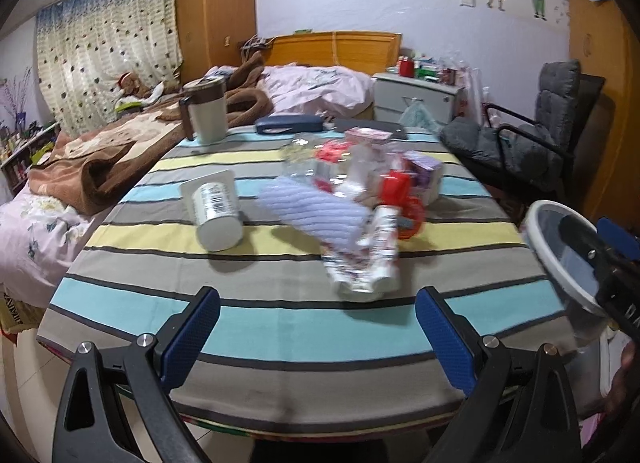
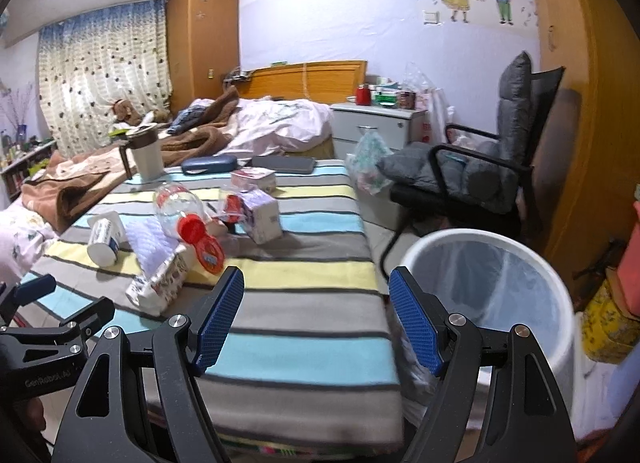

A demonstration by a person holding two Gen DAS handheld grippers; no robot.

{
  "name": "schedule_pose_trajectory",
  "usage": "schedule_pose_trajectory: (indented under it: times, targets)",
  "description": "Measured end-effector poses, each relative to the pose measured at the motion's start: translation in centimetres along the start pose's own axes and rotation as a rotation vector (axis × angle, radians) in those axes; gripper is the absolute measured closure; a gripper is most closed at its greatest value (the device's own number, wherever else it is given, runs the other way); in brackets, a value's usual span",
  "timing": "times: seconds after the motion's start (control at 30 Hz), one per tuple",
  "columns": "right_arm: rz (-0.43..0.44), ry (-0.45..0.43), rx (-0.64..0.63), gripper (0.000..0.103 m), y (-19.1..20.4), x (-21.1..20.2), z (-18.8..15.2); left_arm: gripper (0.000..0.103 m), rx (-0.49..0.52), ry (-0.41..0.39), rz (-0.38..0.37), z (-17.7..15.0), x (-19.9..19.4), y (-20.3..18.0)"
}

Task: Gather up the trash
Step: 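Grasp the clear bottle with the right tool while the left tool grasps the white yogurt cup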

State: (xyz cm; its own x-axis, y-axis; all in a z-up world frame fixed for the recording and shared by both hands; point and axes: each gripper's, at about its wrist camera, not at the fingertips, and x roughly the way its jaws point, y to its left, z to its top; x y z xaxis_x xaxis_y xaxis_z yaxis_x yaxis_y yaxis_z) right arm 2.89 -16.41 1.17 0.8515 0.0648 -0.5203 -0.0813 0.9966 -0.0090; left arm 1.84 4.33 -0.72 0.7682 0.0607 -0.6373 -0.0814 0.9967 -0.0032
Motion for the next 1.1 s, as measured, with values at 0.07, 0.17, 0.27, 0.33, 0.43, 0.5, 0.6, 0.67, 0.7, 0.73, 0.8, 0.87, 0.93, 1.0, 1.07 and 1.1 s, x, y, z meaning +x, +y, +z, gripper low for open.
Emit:
schedule_pose_trajectory:
  times: [0.07, 0.17, 0.27, 0.33, 0.43, 0.5, 0.6, 0.67, 0.7, 0.73, 0.8, 0.87, 0.93, 1.0, 1.07, 1.1]
  targets:
    - [0.049, 0.008, -0.003, 0.027, 0.4, 1.1, 0.5, 0.004, -0.034, 0.013, -0.007, 0.2, 0.7, 1.6]
    - [0.095, 0.021, -0.025, 0.027, 1.4, 2.4, 0.9, 0.004, -0.089, 0.046, -0.016, 0.7, 1.9, 3.8]
    - [0.14, 0.039, -0.034, 0.027, 2.5, 3.7, 1.4, 0.004, -0.113, 0.032, 0.019, 1.2, 2.4, 5.5]
    - [0.169, 0.052, -0.047, 0.027, 3.2, 4.5, 1.7, 0.004, -0.134, 0.038, 0.021, 1.6, 2.8, 6.5]
    - [0.201, 0.067, -0.063, 0.027, 4.0, 5.4, 2.1, 0.004, -0.161, 0.05, 0.019, 2.3, 3.7, 7.7]
    - [0.221, 0.078, -0.074, 0.027, 4.4, 5.8, 2.5, 0.004, -0.17, 0.058, 0.017, 2.7, 4.4, 8.3]
    - [0.259, 0.089, -0.099, 0.027, 5.3, 6.6, 3.5, 0.004, -0.191, 0.102, -0.004, 3.3, 6.1, 9.0]
    - [0.288, 0.097, -0.109, 0.027, 5.7, 7.2, 4.0, 0.004, -0.187, 0.099, -0.013, 3.7, 6.8, 9.2]
    - [0.294, 0.105, -0.115, 0.027, 6.0, 7.5, 4.2, 0.004, -0.187, 0.105, -0.019, 3.9, 7.2, 9.3]
    - [0.298, 0.11, -0.125, 0.027, 6.3, 7.9, 4.3, 0.004, -0.194, 0.116, -0.03, 4.1, 7.8, 9.5]
    - [0.313, 0.117, -0.143, 0.027, 6.8, 8.4, 4.5, 0.007, -0.22, 0.137, -0.029, 4.5, 8.7, 9.9]
    - [0.333, 0.129, -0.161, 0.027, 7.3, 8.8, 4.7, 0.007, -0.217, 0.128, -0.021, 4.9, 9.0, 10.1]
    - [0.348, 0.142, -0.177, 0.027, 7.8, 9.2, 4.8, 0.007, -0.22, 0.131, -0.039, 5.4, 9.4, 10.2]
    - [0.368, 0.156, -0.189, 0.027, 8.0, 9.7, 5.1, 0.008, -0.225, 0.138, -0.039, 5.7, 9.9, 10.4]
    - [0.393, 0.176, -0.197, 0.027, 8.3, 10.4, 5.4, 0.01, -0.238, 0.139, -0.043, 5.9, 10.3, 10.8]
    - [0.403, 0.188, -0.2, 0.027, 8.6, 10.7, 5.7, 0.01, -0.247, 0.148, -0.043, 5.9, 10.6, 10.9]
